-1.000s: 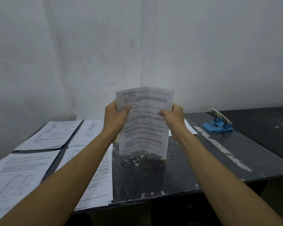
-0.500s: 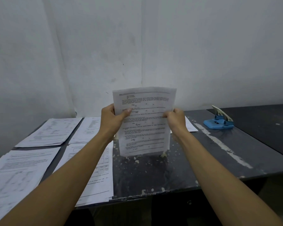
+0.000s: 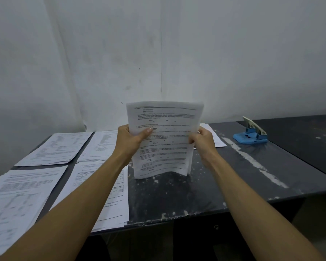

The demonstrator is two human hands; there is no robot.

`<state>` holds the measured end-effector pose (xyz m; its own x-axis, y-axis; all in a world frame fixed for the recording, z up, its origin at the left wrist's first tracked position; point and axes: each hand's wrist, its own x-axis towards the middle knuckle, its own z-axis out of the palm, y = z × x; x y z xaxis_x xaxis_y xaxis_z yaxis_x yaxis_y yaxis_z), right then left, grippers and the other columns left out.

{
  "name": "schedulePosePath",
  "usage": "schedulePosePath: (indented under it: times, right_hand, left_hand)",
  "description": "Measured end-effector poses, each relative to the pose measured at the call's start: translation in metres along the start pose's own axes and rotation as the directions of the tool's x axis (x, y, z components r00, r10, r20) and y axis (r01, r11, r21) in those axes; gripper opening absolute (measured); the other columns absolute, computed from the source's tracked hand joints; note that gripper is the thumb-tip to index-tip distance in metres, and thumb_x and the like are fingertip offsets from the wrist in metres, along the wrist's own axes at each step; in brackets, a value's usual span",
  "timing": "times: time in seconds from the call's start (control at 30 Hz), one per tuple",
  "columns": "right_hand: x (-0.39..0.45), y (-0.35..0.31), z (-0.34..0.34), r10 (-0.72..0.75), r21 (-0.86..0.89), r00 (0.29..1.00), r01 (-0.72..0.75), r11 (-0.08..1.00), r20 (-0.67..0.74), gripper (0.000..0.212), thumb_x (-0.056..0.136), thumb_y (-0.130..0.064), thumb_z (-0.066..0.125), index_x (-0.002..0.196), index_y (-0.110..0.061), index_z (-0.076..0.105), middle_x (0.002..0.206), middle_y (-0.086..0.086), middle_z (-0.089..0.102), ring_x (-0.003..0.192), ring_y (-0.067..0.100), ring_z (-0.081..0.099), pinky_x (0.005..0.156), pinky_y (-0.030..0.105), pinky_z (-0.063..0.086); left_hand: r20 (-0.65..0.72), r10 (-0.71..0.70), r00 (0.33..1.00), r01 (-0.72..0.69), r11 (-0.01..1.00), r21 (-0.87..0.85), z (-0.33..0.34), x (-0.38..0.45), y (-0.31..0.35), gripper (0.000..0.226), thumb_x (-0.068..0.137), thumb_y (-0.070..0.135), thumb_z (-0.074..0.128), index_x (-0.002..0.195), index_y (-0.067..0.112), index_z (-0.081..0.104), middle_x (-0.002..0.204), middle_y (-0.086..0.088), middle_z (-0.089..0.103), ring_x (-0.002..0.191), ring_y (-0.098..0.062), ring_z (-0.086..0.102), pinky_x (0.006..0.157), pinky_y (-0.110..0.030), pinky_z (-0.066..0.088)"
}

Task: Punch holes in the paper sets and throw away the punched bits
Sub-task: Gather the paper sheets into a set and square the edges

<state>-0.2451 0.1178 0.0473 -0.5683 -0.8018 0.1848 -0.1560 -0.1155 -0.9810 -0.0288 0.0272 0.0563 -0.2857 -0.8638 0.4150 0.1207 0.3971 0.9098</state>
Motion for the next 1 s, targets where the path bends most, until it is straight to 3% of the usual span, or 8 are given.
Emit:
schedulePosePath:
  times: [0.17, 0.23, 0.33, 0.43, 0.57, 0.73, 0.83, 1.0]
  right_hand:
    - [0.001, 0.006, 0.002, -0.023, 0.118, 0.995, 0.035, 0.992, -0.097, 0.054, 0.068, 0.002, 0.054, 0.12, -0.011, 0.056, 0.115, 0.002, 0.067, 0.1, 0.015, 0.065, 0.076, 0.03, 0.055]
    - [-0.003, 0.003, 0.008, -0.042, 0.108, 0.996, 0.05, 0.993, -0.075, 0.052, 0.062, -0.006, 0.054, 0.114, -0.014, 0.056, 0.11, -0.002, 0.067, 0.096, 0.012, 0.065, 0.074, 0.03, 0.056]
    - [-0.008, 0.001, 0.018, -0.06, 0.038, 0.998, 0.06, 0.997, 0.001, 0.031, 0.059, -0.01, 0.053, 0.087, -0.019, 0.061, 0.087, -0.005, 0.07, 0.075, 0.009, 0.065, 0.059, 0.024, 0.054]
    - [-0.005, 0.001, 0.017, -0.069, 0.065, 0.991, 0.077, 0.995, -0.111, 0.03, 0.067, -0.003, 0.055, 0.094, -0.016, 0.061, 0.094, -0.003, 0.072, 0.085, 0.014, 0.069, 0.068, 0.032, 0.059]
    - [-0.007, 0.001, 0.021, -0.065, 0.027, 0.998, 0.065, 0.998, -0.003, 0.033, 0.06, -0.006, 0.053, 0.089, -0.018, 0.061, 0.087, -0.005, 0.069, 0.077, 0.012, 0.066, 0.058, 0.026, 0.053]
    - [-0.006, 0.001, 0.025, -0.06, 0.049, 0.998, 0.06, 0.997, -0.01, 0.037, 0.061, -0.007, 0.054, 0.096, -0.018, 0.061, 0.093, -0.002, 0.07, 0.084, 0.014, 0.066, 0.062, 0.028, 0.054]
    - [-0.007, 0.0, 0.025, -0.066, 0.068, 0.997, 0.068, 0.995, -0.04, 0.03, 0.059, -0.012, 0.054, 0.087, -0.02, 0.059, 0.084, -0.006, 0.066, 0.074, 0.012, 0.061, 0.056, 0.026, 0.048]
    - [-0.005, 0.0, 0.023, -0.058, 0.067, 0.997, 0.056, 0.996, 0.041, 0.037, 0.068, -0.012, 0.054, 0.102, -0.003, 0.062, 0.106, 0.013, 0.07, 0.096, 0.027, 0.065, 0.081, 0.047, 0.056]
  left_hand:
    - [-0.003, -0.004, 1.0, 0.004, 1.0, -0.005, -0.002, 0.001, 0.003, 0.022, 0.079, 0.024, 0.084, 0.099, 0.023, 0.074, 0.092, 0.009, 0.078, 0.077, -0.014, 0.076, 0.056, -0.021, 0.057]
    - [0.009, -0.003, 1.0, 0.003, 1.0, -0.009, -0.001, 0.001, 0.003, 0.023, 0.079, 0.024, 0.084, 0.1, 0.021, 0.074, 0.093, 0.008, 0.078, 0.078, -0.014, 0.076, 0.057, -0.022, 0.058]
    - [0.005, -0.001, 1.0, 0.0, 1.0, 0.004, 0.001, -0.001, 0.001, 0.026, 0.078, 0.025, 0.084, 0.101, 0.021, 0.074, 0.093, 0.008, 0.078, 0.079, -0.014, 0.076, 0.059, -0.022, 0.058]
    - [0.003, -0.008, 1.0, 0.008, 1.0, -0.008, 0.0, -0.001, 0.001, 0.028, 0.076, 0.024, 0.085, 0.102, 0.02, 0.074, 0.094, 0.007, 0.078, 0.079, -0.016, 0.076, 0.059, -0.023, 0.059]
    - [0.016, 0.0, 1.0, 0.0, 1.0, -0.021, -0.001, 0.0, 0.001, 0.028, 0.074, 0.023, 0.086, 0.099, 0.021, 0.075, 0.094, 0.004, 0.078, 0.079, -0.018, 0.076, 0.06, -0.025, 0.06]
    - [0.011, 0.014, 1.0, -0.014, 1.0, -0.024, -0.001, -0.001, 0.002, 0.028, 0.073, 0.024, 0.088, 0.097, 0.024, 0.075, 0.093, 0.006, 0.078, 0.079, -0.016, 0.076, 0.059, -0.023, 0.059]
    - [0.006, 0.02, 1.0, -0.02, 1.0, -0.024, -0.002, -0.001, 0.004, 0.027, 0.073, 0.025, 0.088, 0.096, 0.026, 0.075, 0.092, 0.008, 0.078, 0.078, -0.014, 0.076, 0.057, -0.02, 0.057]
    - [-0.018, 0.004, 1.0, -0.004, 1.0, -0.007, 0.0, 0.001, 0.004, 0.028, 0.072, 0.027, 0.088, 0.096, 0.025, 0.074, 0.09, 0.01, 0.078, 0.075, -0.012, 0.076, 0.055, -0.02, 0.057]
